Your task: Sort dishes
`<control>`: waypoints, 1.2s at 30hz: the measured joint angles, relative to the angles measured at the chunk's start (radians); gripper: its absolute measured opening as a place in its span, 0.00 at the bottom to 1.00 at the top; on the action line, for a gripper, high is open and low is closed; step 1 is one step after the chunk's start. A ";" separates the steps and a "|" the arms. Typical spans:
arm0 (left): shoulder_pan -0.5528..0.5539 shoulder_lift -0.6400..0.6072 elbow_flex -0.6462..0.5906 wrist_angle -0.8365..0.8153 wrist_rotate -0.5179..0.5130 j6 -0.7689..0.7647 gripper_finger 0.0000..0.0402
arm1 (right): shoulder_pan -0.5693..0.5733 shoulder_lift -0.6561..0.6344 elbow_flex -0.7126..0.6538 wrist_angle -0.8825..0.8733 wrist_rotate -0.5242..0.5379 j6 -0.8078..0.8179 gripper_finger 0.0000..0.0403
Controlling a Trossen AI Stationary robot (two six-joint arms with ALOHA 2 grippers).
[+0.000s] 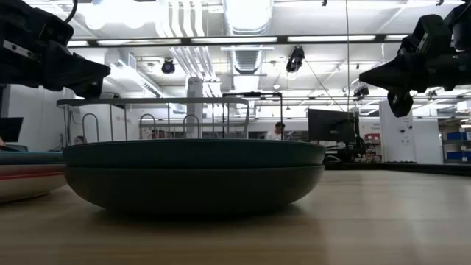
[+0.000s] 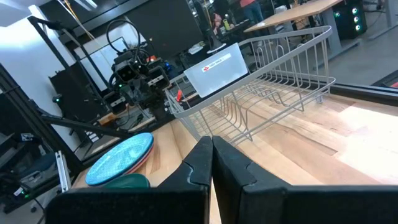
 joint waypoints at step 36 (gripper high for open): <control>0.000 0.000 0.057 0.046 0.000 0.045 0.00 | 0.000 0.000 -0.001 0.046 0.030 -0.032 0.00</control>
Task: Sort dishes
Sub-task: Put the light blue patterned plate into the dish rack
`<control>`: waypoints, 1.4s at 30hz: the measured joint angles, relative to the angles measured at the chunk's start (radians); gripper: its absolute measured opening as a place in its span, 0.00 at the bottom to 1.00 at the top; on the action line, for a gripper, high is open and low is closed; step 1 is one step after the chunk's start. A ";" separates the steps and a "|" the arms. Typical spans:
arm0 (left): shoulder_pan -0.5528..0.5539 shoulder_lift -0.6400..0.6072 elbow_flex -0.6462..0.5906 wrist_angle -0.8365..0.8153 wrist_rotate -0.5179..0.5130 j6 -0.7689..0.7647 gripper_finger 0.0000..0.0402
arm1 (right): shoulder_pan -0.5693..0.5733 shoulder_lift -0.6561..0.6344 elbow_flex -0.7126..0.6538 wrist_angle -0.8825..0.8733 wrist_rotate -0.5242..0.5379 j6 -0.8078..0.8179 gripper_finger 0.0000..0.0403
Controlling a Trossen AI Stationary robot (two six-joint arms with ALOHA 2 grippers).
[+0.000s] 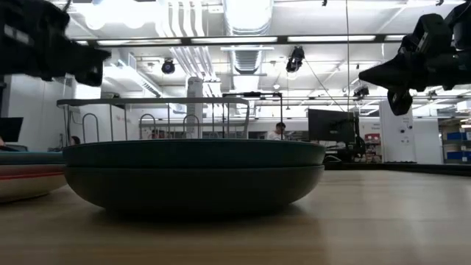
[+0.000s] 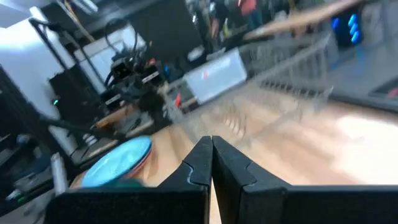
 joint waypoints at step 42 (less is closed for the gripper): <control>0.000 0.173 0.445 -0.103 0.000 -0.215 0.00 | 0.012 0.498 0.470 -0.014 0.076 -0.491 0.00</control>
